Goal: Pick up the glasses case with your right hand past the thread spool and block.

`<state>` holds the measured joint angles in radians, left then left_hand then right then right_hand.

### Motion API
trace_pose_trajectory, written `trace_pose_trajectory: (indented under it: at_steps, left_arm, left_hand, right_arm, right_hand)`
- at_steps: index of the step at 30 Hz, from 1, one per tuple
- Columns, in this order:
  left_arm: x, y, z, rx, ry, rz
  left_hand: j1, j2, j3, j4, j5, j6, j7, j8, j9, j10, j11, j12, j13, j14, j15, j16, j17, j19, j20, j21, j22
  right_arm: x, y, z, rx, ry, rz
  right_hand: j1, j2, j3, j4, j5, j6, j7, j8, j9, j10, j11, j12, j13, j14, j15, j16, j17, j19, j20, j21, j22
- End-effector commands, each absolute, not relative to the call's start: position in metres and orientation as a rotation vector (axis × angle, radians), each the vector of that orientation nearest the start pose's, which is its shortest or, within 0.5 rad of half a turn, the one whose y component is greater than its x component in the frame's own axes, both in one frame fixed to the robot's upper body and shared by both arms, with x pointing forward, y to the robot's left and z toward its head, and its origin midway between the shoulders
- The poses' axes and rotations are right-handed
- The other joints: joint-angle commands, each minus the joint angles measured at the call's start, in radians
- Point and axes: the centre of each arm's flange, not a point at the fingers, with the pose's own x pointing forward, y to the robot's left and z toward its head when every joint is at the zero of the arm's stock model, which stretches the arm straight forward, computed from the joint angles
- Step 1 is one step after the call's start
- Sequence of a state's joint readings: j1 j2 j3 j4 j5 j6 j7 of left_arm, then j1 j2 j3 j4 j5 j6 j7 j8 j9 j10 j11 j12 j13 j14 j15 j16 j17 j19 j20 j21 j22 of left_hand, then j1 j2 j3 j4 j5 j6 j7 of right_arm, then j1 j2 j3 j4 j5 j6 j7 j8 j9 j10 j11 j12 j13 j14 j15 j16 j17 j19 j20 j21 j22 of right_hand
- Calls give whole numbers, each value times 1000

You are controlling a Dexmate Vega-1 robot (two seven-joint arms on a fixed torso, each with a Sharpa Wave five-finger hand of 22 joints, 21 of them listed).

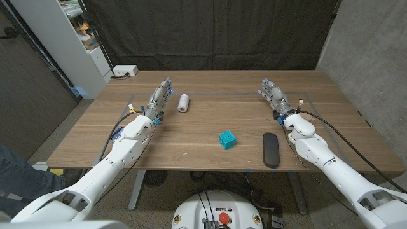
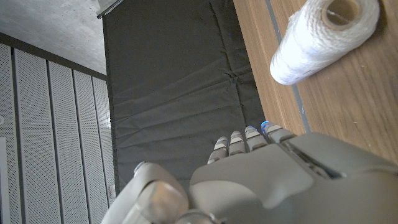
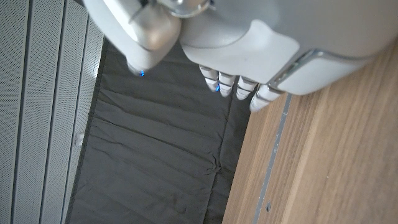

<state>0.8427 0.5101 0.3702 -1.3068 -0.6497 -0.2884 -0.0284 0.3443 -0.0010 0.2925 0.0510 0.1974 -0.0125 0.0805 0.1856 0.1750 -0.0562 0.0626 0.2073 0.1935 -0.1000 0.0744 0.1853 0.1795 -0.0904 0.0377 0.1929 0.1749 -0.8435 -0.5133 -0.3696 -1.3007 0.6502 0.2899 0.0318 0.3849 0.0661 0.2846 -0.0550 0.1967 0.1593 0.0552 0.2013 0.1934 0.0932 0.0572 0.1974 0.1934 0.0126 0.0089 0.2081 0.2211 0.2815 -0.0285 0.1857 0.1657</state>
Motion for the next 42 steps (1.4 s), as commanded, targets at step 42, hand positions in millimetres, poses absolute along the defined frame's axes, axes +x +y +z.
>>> trace_pose_trajectory:
  at_steps: [42]
  left_arm:
    - [647, 279, -19, -10, -598, -257]
  left_hand:
    - [8, 12, 5, -7, 3, 3, 7, 4, 3, -4, -3, 4, 0, -8, -1, 3, 1, -21, 12, 3, 5]
  right_arm:
    - [616, -293, -17, -19, -687, 250]
  right_hand:
    - [6, 5, 3, -8, 6, 13, -7, 4, 0, 13, -7, 5, 0, 10, 6, 6, -2, 3, 4, 5, 3]
